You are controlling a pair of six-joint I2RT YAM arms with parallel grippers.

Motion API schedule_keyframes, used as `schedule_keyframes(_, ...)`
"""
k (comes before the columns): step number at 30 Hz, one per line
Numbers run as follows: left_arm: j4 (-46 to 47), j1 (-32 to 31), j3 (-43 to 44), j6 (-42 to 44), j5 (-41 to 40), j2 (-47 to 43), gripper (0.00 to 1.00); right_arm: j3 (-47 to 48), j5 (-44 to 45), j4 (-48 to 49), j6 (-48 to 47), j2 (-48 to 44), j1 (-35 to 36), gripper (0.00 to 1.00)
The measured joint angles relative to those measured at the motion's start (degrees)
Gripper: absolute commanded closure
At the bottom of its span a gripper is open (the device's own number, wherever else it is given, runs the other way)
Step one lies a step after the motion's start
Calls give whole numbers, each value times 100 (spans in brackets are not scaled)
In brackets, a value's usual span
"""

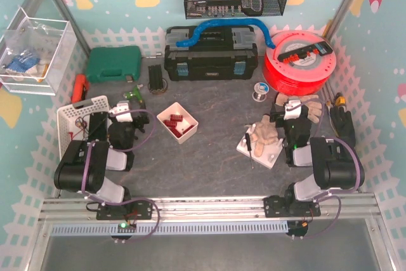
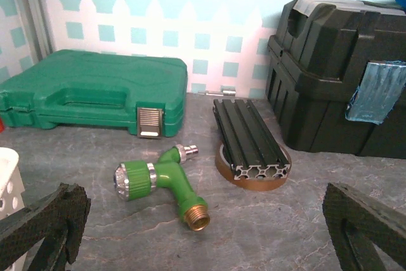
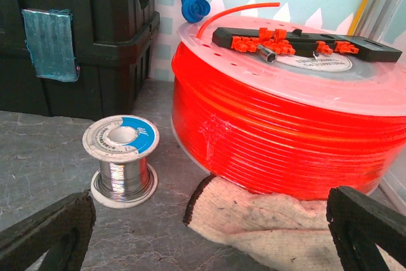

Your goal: Install the large spring

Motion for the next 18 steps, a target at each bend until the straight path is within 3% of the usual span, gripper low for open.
schedule_keyframes(14, 2, 0, 0, 0, 0, 0, 1, 0, 0, -4, 2, 0, 0, 1)
schedule_keyframes(18, -472, -7, 131, 0, -22, -267, 1, 90, -164, -684, -48, -382, 0, 1)
